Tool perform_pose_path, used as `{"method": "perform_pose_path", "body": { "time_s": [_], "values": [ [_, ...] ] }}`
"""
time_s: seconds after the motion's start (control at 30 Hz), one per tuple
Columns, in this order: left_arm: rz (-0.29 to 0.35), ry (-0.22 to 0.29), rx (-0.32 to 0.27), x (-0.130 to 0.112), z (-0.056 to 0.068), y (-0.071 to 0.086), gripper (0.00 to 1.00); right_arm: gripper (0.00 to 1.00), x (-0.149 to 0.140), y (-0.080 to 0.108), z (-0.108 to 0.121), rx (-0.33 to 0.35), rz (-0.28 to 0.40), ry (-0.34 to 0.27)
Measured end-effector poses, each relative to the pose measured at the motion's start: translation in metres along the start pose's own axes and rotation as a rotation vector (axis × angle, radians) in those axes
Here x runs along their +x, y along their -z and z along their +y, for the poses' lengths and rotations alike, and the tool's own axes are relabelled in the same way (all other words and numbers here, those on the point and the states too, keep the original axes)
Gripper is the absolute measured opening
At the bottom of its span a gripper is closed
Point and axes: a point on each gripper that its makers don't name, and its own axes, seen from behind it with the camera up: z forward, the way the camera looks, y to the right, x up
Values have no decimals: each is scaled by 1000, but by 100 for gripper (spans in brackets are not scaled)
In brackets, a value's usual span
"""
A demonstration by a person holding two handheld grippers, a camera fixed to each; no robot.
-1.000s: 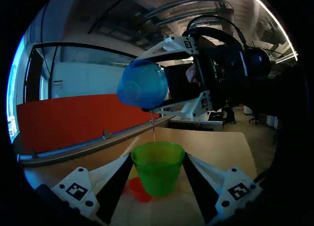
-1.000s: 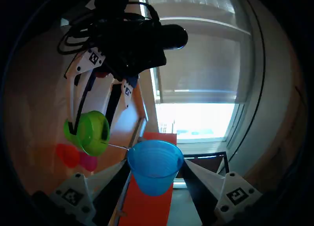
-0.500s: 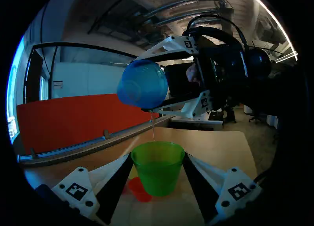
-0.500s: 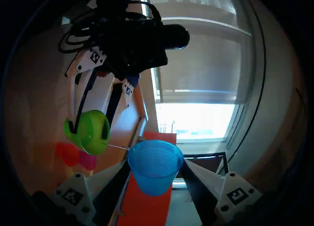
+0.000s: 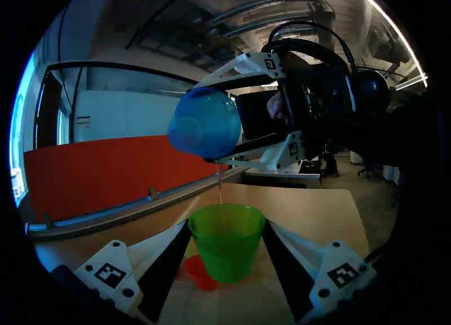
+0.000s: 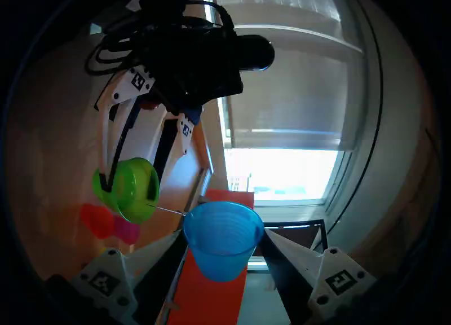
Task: Pour water
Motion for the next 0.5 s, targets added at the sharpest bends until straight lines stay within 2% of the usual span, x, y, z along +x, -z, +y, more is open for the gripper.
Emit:
{"method": "perform_pose_path", "body": {
  "time_s": [0.5],
  "values": [
    [1,-2,1,1,0,0,88,90,-2,0,2,-3,0,7]
  ]
}}
